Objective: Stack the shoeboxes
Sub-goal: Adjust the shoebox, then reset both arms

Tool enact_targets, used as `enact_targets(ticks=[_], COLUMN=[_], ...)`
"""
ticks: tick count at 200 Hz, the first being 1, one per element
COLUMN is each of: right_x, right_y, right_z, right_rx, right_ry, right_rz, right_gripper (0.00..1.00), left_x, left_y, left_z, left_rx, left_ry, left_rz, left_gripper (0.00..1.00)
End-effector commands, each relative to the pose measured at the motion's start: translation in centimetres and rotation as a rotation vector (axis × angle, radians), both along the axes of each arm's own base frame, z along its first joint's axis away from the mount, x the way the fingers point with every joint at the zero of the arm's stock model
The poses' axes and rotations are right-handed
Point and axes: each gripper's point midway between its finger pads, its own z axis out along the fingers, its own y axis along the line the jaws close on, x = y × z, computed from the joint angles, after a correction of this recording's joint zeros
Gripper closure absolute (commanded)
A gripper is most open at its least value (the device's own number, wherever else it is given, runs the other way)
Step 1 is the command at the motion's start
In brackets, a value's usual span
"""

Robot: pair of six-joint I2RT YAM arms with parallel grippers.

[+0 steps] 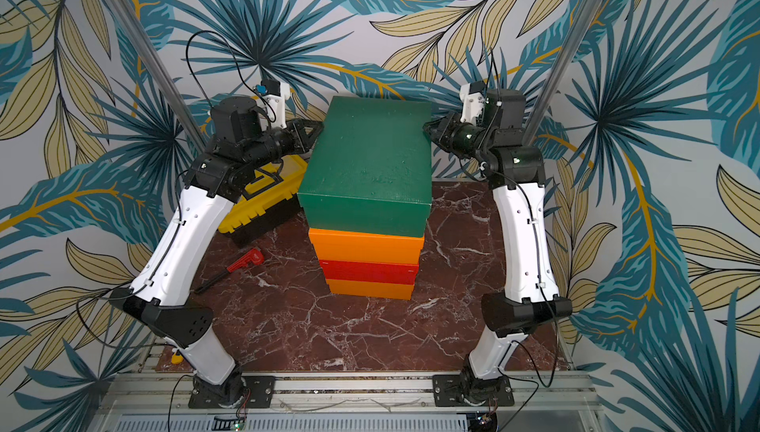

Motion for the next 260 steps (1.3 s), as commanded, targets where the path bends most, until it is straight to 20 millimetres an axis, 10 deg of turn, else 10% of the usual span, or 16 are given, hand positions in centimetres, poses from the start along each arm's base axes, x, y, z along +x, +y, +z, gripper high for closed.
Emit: enact_targets(ticks=[1,51,109,205,232,260], right_x=[-0.1,-2.3,-7.9,-17.2,-18.2,-19.4], right_y=[-0.1,-0.7,-2.4,-9.1,-11.4,-14.1], right_z=[-2.9,0.4,3.4,-12.4,-16.0,-16.6], right_rx=[-0.026,-0.033,-0.065,-0.351,-0.486,-0.570], right_ry=[0.100,0.024,-0.051,0.197,0.208,0.109], right_rz=[0.001,-0.016,-0.070,-0.347,-0.425,-0.569], right_gripper=[0.97,0.97,0.97,0.97,0.91,0.59], left_x=[-0.1,-1.9,-8.3,-14.4,-15.7,-16.6], left_y=[0.5,2.5,7.2,11.9,13.6,15.3], left_z=[-2.0,2.8,7.9,-5.4,-8.7,-11.1], left_rx=[0.041,0.017,-0.002,0.069,0.083,0.096], left_ry=[0.072,-0.030,-0.159,0.073,0.098,0.100], left_rz=[0.013,0.058,0.158,0.308,0.378,0.452], left_gripper=[0.82,0.81,0.80,0.68,0.41,0.04])
